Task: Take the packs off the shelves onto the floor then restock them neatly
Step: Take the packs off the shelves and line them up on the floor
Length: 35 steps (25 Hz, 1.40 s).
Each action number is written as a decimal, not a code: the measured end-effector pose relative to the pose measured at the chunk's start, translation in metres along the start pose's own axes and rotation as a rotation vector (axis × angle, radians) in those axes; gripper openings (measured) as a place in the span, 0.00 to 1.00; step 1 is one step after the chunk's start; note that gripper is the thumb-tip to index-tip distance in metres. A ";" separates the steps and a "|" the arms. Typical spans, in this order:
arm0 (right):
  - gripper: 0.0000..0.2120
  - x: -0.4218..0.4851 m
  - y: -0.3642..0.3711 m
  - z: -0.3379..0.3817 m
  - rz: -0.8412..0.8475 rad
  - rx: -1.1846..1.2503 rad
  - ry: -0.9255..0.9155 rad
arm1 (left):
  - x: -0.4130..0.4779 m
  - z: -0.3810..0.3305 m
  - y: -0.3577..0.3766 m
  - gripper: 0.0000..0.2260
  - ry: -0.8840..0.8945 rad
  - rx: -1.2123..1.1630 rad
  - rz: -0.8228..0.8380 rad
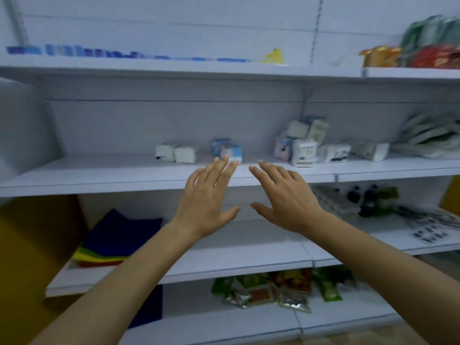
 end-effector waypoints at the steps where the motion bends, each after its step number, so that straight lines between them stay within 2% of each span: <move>1: 0.36 -0.014 -0.008 -0.028 0.018 -0.026 0.023 | 0.011 -0.026 0.012 0.38 0.012 -0.024 -0.002; 8: 0.35 -0.071 -0.021 -0.166 0.085 -0.068 0.202 | 0.055 -0.122 0.090 0.40 0.022 -0.136 0.073; 11: 0.34 -0.087 0.005 -0.193 0.138 -0.070 0.240 | 0.060 -0.128 0.133 0.41 0.027 -0.148 0.133; 14: 0.34 -0.094 0.036 -0.210 0.125 -0.144 0.142 | 0.076 -0.126 0.185 0.40 -0.035 -0.205 0.162; 19: 0.33 -0.084 0.100 -0.268 0.141 -0.262 0.000 | 0.129 -0.144 0.300 0.39 -0.039 -0.303 0.186; 26: 0.33 -0.070 0.176 -0.394 0.183 -0.306 0.173 | 0.219 -0.163 0.436 0.36 0.044 -0.367 0.211; 30: 0.33 -0.075 0.212 -0.436 0.216 -0.301 0.212 | 0.239 -0.177 0.473 0.33 0.119 -0.445 0.230; 35: 0.29 -0.042 0.251 -0.482 0.141 -0.244 0.249 | 0.271 -0.192 0.508 0.26 0.103 -0.506 0.213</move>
Point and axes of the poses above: each hand's wrist, its own x-axis towards the middle knuckle, its own y-axis out of the palm, z = x × y, the point moved 10 cm from there along x, towards the middle knuckle, and after that the axes turned 15 degrees about -z, right-handed, at the moved point
